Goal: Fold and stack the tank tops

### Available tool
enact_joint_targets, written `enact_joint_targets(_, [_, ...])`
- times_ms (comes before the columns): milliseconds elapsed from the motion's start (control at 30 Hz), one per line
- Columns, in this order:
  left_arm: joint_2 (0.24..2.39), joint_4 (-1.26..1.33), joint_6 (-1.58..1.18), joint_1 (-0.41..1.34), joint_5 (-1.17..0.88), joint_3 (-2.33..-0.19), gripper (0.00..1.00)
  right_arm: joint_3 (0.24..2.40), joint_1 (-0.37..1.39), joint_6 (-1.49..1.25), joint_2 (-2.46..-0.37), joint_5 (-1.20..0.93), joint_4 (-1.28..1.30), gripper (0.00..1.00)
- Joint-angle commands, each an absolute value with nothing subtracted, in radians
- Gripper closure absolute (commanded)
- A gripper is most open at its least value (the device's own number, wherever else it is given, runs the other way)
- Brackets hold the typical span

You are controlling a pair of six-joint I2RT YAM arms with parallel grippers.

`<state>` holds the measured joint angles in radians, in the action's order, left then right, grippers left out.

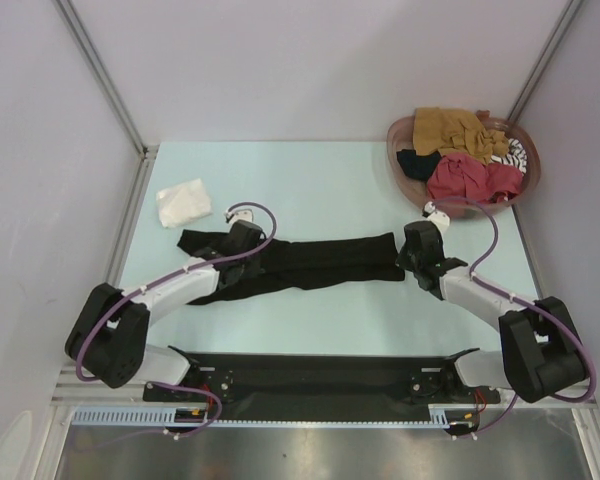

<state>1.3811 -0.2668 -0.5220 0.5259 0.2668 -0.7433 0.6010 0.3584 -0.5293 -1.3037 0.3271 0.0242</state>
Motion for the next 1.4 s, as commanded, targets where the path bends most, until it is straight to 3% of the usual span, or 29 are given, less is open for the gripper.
enact_joint_targets(0, [1.371, -0.298, -0.601, 0.543, 0.388, -0.715, 0.95, 0.594, 0.357, -0.578, -1.310, 0.386, 0.029, 0.99])
enact_joint_targets(33, [1.353, -0.287, -0.621, 0.545, 0.388, -0.701, 0.93, 0.580, 0.357, -0.586, -1.298, 0.391, 0.031, 0.94])
enact_joint_targets(100, [1.324, -0.272, -0.643, 0.546, 0.391, -0.657, 0.80, 0.560, 0.357, -0.610, -1.276, 0.417, 0.031, 0.87])
enact_joint_targets(133, [1.296, -0.253, -0.656, 0.549, 0.394, -0.643, 0.71, 0.546, 0.356, -0.620, -1.255, 0.425, 0.034, 0.75])
enact_joint_targets(167, [1.283, -0.255, -0.667, 0.551, 0.405, -0.634, 0.49, 0.542, 0.356, -0.626, -1.243, 0.429, 0.034, 0.72])
enact_joint_targets(300, [1.221, -0.261, -0.676, 0.560, 0.440, -0.609, 0.37, 0.541, 0.357, -0.629, -1.218, 0.434, 0.044, 0.64])
enact_joint_targets(500, [1.137, -0.259, -0.681, 0.560, 0.469, -0.586, 0.35, 0.555, 0.356, -0.609, -1.198, 0.414, 0.028, 0.64])
enact_joint_targets(633, [1.112, -0.250, -0.666, 0.560, 0.457, -0.597, 0.31, 0.607, 0.356, -0.511, -1.241, 0.293, -0.020, 0.61])
enact_joint_targets(700, [1.136, -0.230, -0.646, 0.560, 0.430, -0.623, 0.31, 0.652, 0.356, -0.496, -1.297, 0.238, -0.014, 0.64])
enact_joint_targets(833, [1.225, -0.232, -0.640, 0.560, 0.376, -0.687, 0.33, 0.705, 0.359, -0.485, -1.394, 0.181, -0.006, 0.78])
enact_joint_targets(1067, [1.382, -0.278, -0.640, 0.557, 0.341, -0.784, 0.35, 0.726, 0.364, -0.488, -1.479, 0.153, 0.026, 0.82])
enact_joint_targets(1367, [1.424, -0.278, -0.624, 0.557, 0.316, -0.816, 0.36, 0.667, 0.388, -0.497, -1.388, 0.162, 0.144, 0.90])
